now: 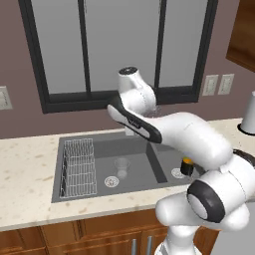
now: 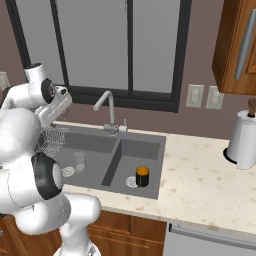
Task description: Move any existing items from the left basin to the right basin for drying. Then move the glass cup from the counter to the left basin of the sink for washing.
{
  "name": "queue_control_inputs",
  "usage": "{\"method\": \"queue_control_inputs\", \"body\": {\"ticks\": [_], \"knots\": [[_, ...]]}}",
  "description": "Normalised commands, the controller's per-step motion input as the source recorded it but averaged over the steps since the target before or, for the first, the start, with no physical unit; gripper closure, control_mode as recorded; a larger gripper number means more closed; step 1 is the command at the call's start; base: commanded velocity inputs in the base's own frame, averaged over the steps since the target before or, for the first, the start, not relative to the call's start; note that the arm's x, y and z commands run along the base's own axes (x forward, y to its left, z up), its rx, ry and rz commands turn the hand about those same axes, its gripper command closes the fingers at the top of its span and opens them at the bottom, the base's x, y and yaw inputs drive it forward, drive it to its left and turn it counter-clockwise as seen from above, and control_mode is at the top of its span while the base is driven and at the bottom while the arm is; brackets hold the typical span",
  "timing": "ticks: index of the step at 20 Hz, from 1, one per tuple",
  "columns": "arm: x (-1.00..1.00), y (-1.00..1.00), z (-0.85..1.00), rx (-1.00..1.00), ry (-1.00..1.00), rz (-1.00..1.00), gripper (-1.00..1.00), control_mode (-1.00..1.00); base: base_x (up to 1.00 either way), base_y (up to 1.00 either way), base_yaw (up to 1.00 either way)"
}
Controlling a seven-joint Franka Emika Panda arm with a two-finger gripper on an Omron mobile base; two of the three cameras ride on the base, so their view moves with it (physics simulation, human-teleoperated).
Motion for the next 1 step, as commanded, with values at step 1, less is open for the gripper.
{"method": "queue_control_inputs", "body": {"ticks": [1], "knots": [[-0.46, -0.48, 0.29, 0.0, -0.18, 0.0, -1.0, -1.0, 0.0, 0.0, 0.0]]}}
